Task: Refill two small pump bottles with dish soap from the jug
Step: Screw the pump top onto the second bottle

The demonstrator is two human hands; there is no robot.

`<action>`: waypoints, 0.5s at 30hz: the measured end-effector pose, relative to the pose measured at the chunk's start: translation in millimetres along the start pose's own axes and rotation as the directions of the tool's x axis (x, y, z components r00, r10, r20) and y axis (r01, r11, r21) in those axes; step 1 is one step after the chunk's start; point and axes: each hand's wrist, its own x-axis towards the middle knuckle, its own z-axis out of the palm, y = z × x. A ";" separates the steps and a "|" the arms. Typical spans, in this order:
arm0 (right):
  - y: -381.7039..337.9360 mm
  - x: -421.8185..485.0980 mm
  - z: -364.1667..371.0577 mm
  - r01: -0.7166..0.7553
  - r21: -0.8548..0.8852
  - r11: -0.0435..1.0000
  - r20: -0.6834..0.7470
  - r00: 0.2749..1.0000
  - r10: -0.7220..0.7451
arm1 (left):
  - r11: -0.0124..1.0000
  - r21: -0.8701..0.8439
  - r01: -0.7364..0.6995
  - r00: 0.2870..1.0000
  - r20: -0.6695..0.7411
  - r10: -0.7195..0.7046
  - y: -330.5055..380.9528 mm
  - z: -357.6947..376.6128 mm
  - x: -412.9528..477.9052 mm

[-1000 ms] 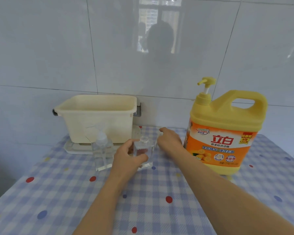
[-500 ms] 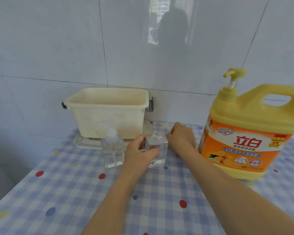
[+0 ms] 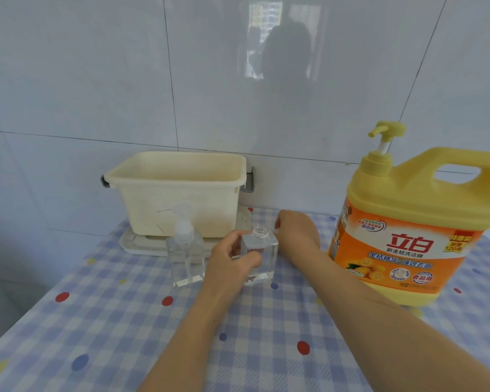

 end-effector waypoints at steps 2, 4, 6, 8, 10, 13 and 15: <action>0.0 -2.5 -3.4 0.011 -0.020 1.000 0.041 0.999 -0.011 | 1.000 0.010 -0.002 1.000 -0.006 0.002 -0.5 0.0 0.0; 1.3 -5.7 -6.5 0.017 -0.019 1.000 0.084 0.996 -0.016 | 1.000 0.019 -0.005 1.000 -0.007 0.005 -0.2 0.0 -0.6; 2.8 -10.6 -10.0 0.016 0.000 1.000 0.108 0.994 -0.016 | 1.000 0.018 -0.001 1.000 -0.009 0.001 1.1 0.1 -1.3; 3.8 -16.9 -15.1 0.025 0.044 0.999 0.089 0.996 -0.029 | 1.000 0.020 0.005 1.000 -0.015 -0.005 2.6 0.4 -2.4; 3.6 -25.1 -23.0 0.065 0.127 0.990 0.010 0.998 -0.066 | 1.000 0.023 0.014 1.000 -0.021 -0.014 3.8 0.7 -3.5; -0.7 -39.0 -40.0 0.148 0.275 0.950 -0.126 0.985 -0.116 | 0.999 0.037 0.020 0.999 -0.032 -0.019 4.0 0.7 -4.5; -4.1 -46.0 -51.7 0.186 0.385 0.904 -0.203 0.973 -0.113 | 0.998 0.052 0.025 0.999 -0.047 -0.023 3.6 0.7 -4.5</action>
